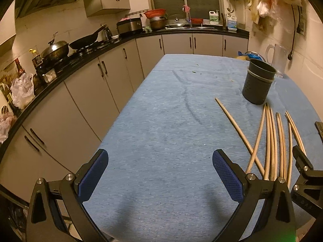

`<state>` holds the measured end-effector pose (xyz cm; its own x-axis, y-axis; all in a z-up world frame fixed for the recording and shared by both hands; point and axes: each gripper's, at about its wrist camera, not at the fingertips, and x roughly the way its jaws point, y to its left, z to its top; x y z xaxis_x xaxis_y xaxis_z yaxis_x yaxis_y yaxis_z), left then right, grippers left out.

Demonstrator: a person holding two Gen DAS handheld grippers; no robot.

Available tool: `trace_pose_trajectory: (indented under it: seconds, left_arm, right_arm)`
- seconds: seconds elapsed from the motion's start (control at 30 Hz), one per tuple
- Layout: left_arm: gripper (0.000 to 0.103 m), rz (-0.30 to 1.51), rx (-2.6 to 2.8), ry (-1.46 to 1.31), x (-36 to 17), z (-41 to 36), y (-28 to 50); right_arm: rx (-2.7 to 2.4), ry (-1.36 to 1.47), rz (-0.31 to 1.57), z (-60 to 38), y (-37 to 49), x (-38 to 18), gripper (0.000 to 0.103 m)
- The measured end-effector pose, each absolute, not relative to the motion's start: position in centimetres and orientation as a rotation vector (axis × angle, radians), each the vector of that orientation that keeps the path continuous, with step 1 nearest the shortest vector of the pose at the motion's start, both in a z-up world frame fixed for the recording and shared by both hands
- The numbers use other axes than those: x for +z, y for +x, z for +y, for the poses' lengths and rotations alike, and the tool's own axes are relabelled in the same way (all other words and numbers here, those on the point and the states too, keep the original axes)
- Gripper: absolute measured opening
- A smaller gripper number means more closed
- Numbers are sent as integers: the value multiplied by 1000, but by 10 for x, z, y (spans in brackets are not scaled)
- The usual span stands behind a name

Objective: Organize utensils
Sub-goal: 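Move both grippers over the scattered wooden chopsticks, then close the left gripper on one chopstick while the right gripper grasps another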

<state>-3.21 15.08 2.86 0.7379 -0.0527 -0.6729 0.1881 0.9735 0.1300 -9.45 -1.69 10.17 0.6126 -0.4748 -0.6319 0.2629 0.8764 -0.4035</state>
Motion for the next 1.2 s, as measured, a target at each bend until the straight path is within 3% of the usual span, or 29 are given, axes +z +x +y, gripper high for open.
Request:
trace_pose_trajectory:
  seconds: [0.23, 0.37, 0.57, 0.7, 0.77, 1.0, 1.07, 1.2]
  left_arm:
    - [102, 790, -166, 162, 24, 154, -22]
    - [102, 834, -193, 150, 22, 152, -13]
    - [100, 911, -232, 106, 25, 149, 7]
    - [89, 946, -245, 105, 24, 142, 18]
    - [85, 966, -258, 114, 23, 136, 22]
    - [55, 1056, -339, 138, 18, 113, 36]
    - [54, 1084, -352, 145, 16, 107, 43]
    - [51, 1126, -375, 160, 12, 98, 54]
  right_arm:
    - [-395, -129, 793, -48, -97, 120, 102]
    - [-369, 4, 819, -80, -98, 124, 83]
    - [-370, 98, 815, -118, -101, 131, 73]
    - [-350, 159, 836, -136, -97, 133, 64]
    - [-316, 206, 873, -147, -91, 131, 46]
    - [-265, 321, 1008, -178, -65, 111, 33]
    - [-237, 360, 1054, -184, -57, 102, 28]
    - [-215, 428, 1120, -198, -41, 83, 28]
